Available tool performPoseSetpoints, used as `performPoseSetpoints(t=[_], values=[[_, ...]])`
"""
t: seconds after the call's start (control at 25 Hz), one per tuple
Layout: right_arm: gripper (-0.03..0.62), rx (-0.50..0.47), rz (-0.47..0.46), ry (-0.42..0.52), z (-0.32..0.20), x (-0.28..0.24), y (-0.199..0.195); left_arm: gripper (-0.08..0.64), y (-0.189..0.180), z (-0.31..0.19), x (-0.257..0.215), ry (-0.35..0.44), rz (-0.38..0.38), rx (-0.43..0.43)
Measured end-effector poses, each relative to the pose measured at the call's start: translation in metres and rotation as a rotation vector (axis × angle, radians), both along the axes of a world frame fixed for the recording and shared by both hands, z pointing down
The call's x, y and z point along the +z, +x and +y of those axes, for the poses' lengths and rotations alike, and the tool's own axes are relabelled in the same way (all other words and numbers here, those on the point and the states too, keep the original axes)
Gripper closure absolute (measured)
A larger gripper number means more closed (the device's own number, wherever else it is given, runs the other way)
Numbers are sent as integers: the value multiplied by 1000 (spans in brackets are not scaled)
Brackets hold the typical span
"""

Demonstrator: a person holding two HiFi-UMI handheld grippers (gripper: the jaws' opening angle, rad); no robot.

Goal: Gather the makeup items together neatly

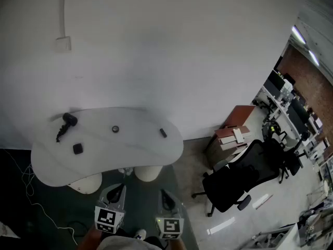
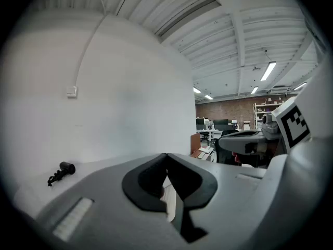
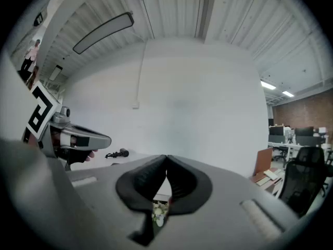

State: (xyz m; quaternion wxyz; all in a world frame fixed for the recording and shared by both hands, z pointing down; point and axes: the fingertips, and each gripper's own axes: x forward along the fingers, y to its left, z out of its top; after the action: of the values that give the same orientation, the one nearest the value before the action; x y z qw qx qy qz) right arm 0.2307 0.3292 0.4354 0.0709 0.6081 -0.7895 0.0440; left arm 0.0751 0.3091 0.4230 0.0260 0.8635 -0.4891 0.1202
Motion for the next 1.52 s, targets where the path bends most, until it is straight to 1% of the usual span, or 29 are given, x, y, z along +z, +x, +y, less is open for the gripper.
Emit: performPoseSetpoints(t=[0.24, 0.36, 0.6, 0.76, 0.96, 1.28, 1.52], values=[[588, -15, 3, 14, -23, -7, -6, 551, -5, -22, 2, -1, 2, -9], [588, -29, 1, 6, -37, -5, -9, 551, -7, -36, 2, -3, -4, -12], [588, -73, 8, -2, -85, -5, -31, 551, -24, -77, 2, -9, 5, -34], [588, -110, 13, -8, -124, -12, -62, 549, -50, -110, -2, -11, 13, -59], [588, -149, 11, -12, -172, -12, -105, 549, -93, -153, -2, -22, 19, -99], [588, -171, 22, -36, -250, -2, -167, 551, -158, -220, 6, -45, 26, -130], [588, -157, 43, -48, -292, 5, -193, 549, -189, -256, 18, -69, 28, -130]])
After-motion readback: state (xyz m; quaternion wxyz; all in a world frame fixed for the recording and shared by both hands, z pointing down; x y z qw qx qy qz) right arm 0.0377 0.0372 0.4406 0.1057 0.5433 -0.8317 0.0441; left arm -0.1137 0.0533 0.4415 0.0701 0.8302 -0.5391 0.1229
